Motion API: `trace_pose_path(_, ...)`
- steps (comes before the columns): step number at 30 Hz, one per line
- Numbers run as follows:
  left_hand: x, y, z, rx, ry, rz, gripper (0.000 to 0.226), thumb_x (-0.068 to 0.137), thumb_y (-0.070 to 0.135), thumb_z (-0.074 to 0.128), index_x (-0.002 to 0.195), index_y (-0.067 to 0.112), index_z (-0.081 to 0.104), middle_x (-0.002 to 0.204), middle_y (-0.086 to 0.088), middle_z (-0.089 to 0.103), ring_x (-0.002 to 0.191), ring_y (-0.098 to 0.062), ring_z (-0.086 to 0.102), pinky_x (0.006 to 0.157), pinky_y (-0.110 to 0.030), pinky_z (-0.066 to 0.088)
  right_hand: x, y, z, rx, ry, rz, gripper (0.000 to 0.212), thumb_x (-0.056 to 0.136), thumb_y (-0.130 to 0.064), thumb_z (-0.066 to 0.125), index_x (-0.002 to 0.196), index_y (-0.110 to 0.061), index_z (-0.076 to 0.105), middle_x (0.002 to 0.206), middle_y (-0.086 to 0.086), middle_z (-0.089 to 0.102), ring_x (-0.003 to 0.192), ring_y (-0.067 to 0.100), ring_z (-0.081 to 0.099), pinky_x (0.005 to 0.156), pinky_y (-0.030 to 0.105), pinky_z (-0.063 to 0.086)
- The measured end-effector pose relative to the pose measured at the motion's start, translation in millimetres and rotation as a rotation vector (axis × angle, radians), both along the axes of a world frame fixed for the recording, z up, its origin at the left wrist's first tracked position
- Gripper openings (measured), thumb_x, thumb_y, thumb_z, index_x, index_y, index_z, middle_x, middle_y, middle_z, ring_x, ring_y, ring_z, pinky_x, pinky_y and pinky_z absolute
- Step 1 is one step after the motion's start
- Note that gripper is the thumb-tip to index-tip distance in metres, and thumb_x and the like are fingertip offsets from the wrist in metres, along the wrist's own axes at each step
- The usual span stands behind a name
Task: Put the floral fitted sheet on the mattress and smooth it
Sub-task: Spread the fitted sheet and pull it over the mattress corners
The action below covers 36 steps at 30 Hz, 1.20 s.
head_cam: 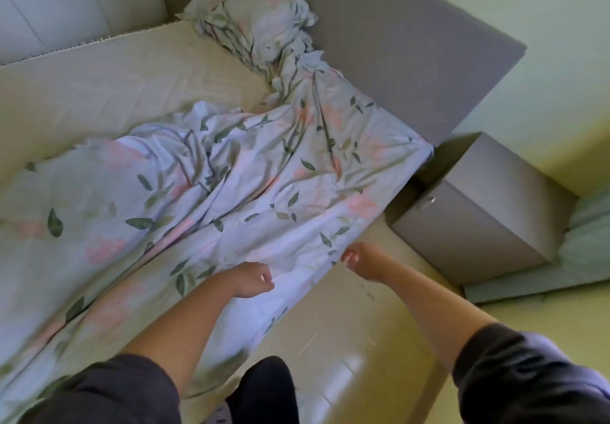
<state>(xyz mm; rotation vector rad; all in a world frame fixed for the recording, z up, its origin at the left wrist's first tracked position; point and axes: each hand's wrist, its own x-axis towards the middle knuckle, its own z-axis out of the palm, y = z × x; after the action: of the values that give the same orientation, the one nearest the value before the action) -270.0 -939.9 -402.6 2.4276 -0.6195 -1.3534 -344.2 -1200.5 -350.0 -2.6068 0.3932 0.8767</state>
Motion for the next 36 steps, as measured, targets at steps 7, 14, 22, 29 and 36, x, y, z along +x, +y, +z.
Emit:
trace_pose_path(7,136,-142,-17,-0.087,-0.075,0.038,0.021,0.093,0.035,0.047,0.101,0.021,0.06,0.105,0.003,0.057,0.094,-0.016,0.054,0.069,-0.022,0.038,126,-124,-11,0.018,-0.057,-0.022,0.031,0.095,-0.007,0.042,0.115,-0.012,0.064,0.127,0.008,0.06,0.112,0.026,0.056,0.09,0.025,0.04)
trace_pose_path(14,251,-279,-33,-0.045,-0.086,-0.027,0.021,0.094,0.028,0.044,0.103,0.019,0.06,0.106,0.004,0.058,0.09,-0.014,0.051,0.072,-0.023,0.042,213,-266,-19,0.014,0.029,-0.128,0.03,0.095,-0.007,0.04,0.112,-0.016,0.064,0.129,0.006,0.057,0.113,0.023,0.055,0.088,0.025,0.042)
trace_pose_path(22,347,-414,-56,-0.036,-0.06,0.027,0.022,0.097,0.025,0.037,0.097,0.016,0.057,0.095,-0.001,0.061,0.087,-0.021,0.06,0.072,-0.027,0.043,321,-413,-48,-0.049,0.159,-0.14,0.038,0.094,-0.004,0.033,0.118,-0.018,0.059,0.127,0.008,0.055,0.109,0.027,0.057,0.093,0.034,0.049)
trace_pose_path(29,441,-472,-101,0.122,-0.13,0.195,0.027,0.098,0.024,0.037,0.115,0.015,0.057,0.118,-0.005,0.06,0.102,-0.023,0.057,0.082,-0.03,0.045,464,-472,-114,-0.047,0.208,0.199,0.035,0.094,-0.007,0.036,0.114,-0.022,0.061,0.123,0.001,0.059,0.108,0.019,0.056,0.09,0.027,0.047)
trace_pose_path(36,522,-443,-97,0.264,-0.219,0.335,0.033,0.1,0.014,0.032,0.125,0.017,0.053,0.131,-0.005,0.052,0.117,-0.024,0.051,0.095,-0.032,0.042,578,-440,-103,0.029,0.146,0.414,0.033,0.097,-0.007,0.037,0.119,-0.018,0.059,0.124,0.004,0.058,0.109,0.024,0.056,0.093,0.036,0.049)
